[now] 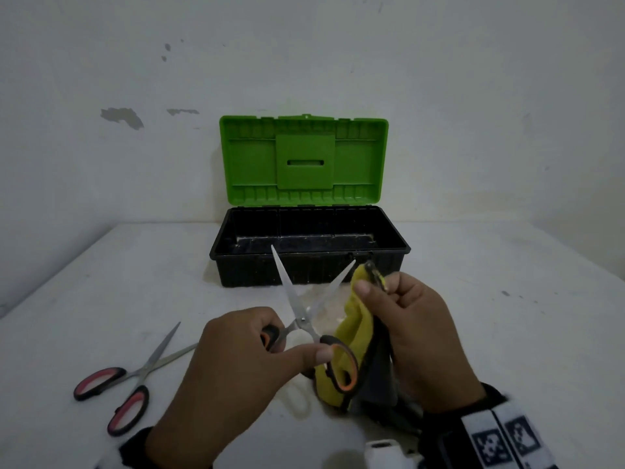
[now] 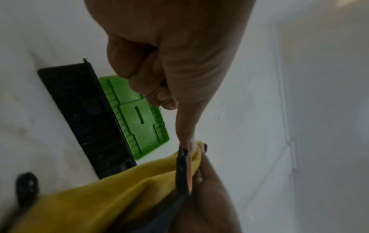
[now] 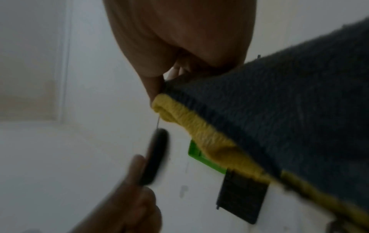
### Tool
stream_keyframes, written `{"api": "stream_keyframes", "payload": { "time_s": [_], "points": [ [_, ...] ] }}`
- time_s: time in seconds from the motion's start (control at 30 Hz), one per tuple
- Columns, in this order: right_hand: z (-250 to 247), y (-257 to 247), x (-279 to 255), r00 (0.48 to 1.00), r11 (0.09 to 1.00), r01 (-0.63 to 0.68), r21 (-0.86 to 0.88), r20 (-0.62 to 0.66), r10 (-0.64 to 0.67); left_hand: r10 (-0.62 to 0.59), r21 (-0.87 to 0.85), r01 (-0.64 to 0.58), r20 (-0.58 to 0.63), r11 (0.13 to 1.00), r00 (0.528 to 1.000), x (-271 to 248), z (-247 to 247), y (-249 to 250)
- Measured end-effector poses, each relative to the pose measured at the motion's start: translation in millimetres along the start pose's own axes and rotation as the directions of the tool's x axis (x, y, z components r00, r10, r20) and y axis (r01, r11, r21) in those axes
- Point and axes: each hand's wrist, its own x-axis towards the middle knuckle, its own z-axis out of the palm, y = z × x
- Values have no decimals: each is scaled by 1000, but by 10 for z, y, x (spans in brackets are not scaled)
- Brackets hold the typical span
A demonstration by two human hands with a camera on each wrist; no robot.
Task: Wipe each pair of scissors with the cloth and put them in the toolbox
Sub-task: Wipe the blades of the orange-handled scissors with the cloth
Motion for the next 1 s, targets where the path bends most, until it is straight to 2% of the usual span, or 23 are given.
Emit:
{"api": "stream_keyframes", "payload": {
  "time_s": [0.07,0.17,0.27,0.37,0.5,0.7,0.87,1.0],
  "points": [
    [37,-4,-76,995,998,36,-51,91,-32,-3,-78,6,48,997,999,16,-14,4],
    [108,-4,-135,975,1000,2,-14,224,1,-2,-148,20,122,989,993,19,-13,5],
    [141,11,-147,964,1000,-28,0,265,27,2,-211,32,159,977,987,12,-23,6],
    [177,0,-171,971,1000,30,-6,237,-28,57,-177,-24,181,984,982,-3,-64,14],
    [179,-9,-129,986,993,119,5,120,-119,106,-88,-93,156,992,982,-18,-94,7],
    [199,-36,-161,977,996,89,31,193,-94,80,-163,-48,200,986,976,7,-71,-87],
    [112,-38,-40,993,993,113,44,29,-114,81,-157,-45,228,987,970,-8,-43,-85],
    [144,-14,-106,992,996,74,46,102,-78,104,-142,-70,246,987,964,-8,-77,-129]
  ]
}}
